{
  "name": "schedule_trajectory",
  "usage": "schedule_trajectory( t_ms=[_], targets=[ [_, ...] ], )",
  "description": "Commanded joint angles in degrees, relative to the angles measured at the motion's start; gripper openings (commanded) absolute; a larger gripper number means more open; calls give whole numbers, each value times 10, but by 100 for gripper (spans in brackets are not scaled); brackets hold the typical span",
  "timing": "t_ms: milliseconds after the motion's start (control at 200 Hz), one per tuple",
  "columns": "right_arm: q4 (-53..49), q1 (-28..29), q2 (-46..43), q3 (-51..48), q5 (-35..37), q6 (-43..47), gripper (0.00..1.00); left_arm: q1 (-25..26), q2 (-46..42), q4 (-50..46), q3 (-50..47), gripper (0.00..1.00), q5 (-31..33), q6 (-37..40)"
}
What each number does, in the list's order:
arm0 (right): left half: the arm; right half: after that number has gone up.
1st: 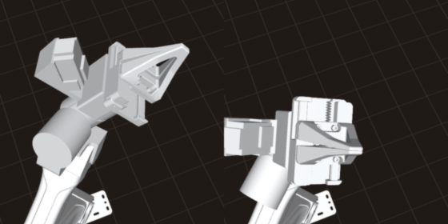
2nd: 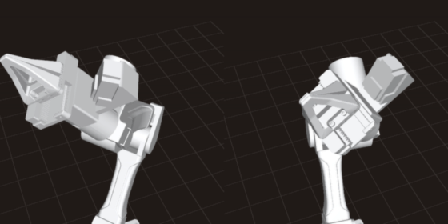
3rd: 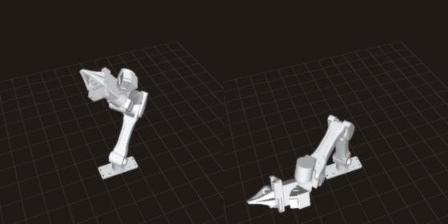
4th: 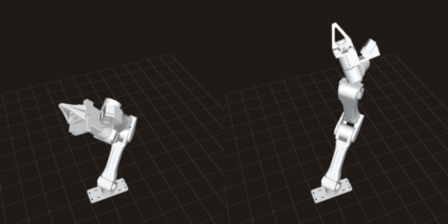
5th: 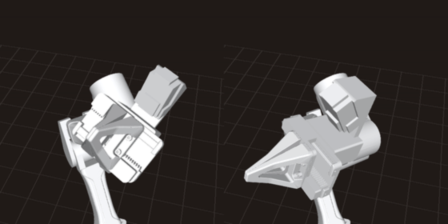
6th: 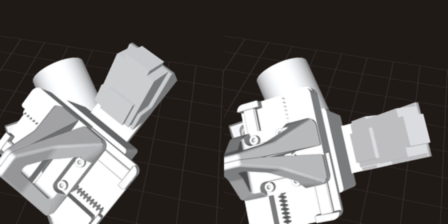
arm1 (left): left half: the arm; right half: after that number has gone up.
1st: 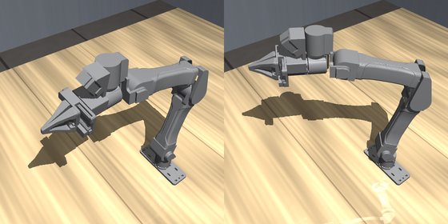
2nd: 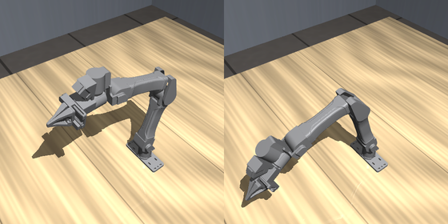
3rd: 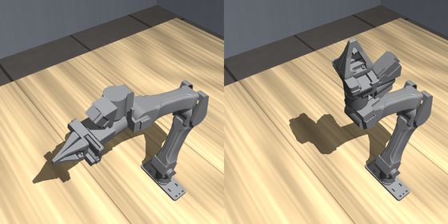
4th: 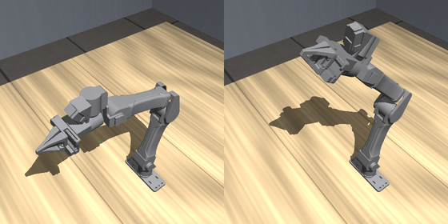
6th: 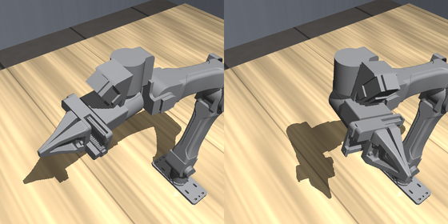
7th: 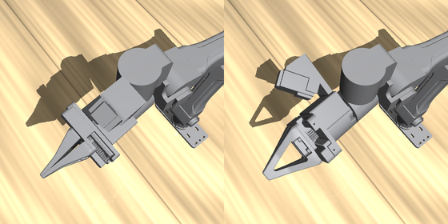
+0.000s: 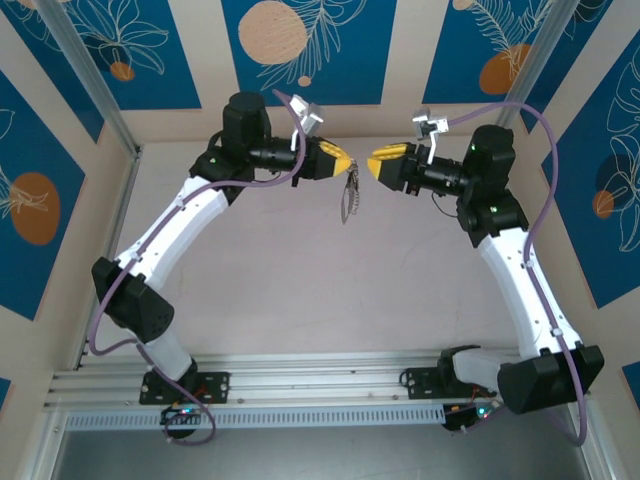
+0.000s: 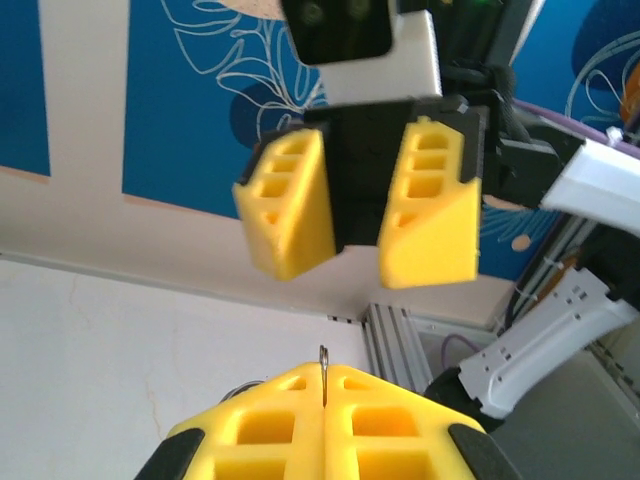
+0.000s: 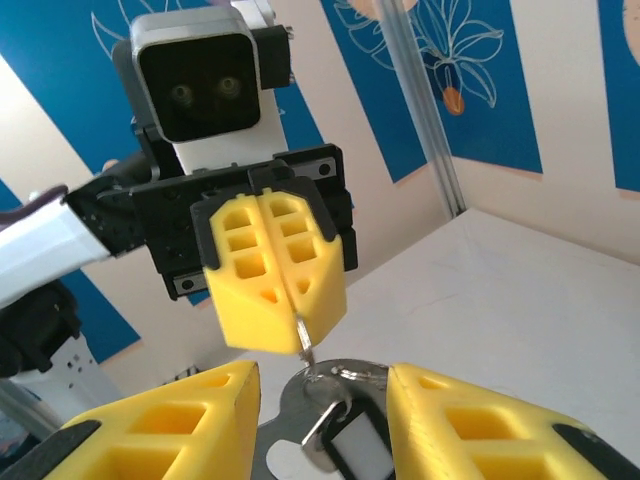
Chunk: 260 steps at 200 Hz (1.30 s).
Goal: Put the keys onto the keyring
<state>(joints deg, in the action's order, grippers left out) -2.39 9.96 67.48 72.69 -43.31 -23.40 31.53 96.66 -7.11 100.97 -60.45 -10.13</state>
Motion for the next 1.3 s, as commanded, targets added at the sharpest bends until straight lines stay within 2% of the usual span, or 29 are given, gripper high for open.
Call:
schedule_trajectory(
  t_ms=[0,130,300,585,775,830,890,1020,1115,1295],
  targets=[
    [63,0,-34,-49,40,-43,39,4,-37,120,-21,0,30,-71],
    [112,7,-58,-106,68,-59,45,11,-48,168,-47,0,53,-108],
    [123,33,-72,-134,91,-45,54,19,-57,198,-69,0,74,-129],
    [108,70,-61,-112,118,-12,56,27,-63,207,-74,0,74,-137],
    [107,77,-41,-90,120,-8,53,29,-63,206,-74,0,67,-137],
    [104,82,-36,-83,120,-5,51,30,-63,207,-75,0,67,-137],
    [99,88,-32,-75,120,0,42,30,-63,210,-77,0,70,-139],
    [80,105,-26,-62,121,17,15,31,-63,218,-80,0,75,-144],
    [69,114,-28,-60,123,27,0,31,-66,227,-85,0,81,-149],
    [55,131,-32,-60,133,38,0,31,-72,250,-99,0,100,-161]
  ],
)
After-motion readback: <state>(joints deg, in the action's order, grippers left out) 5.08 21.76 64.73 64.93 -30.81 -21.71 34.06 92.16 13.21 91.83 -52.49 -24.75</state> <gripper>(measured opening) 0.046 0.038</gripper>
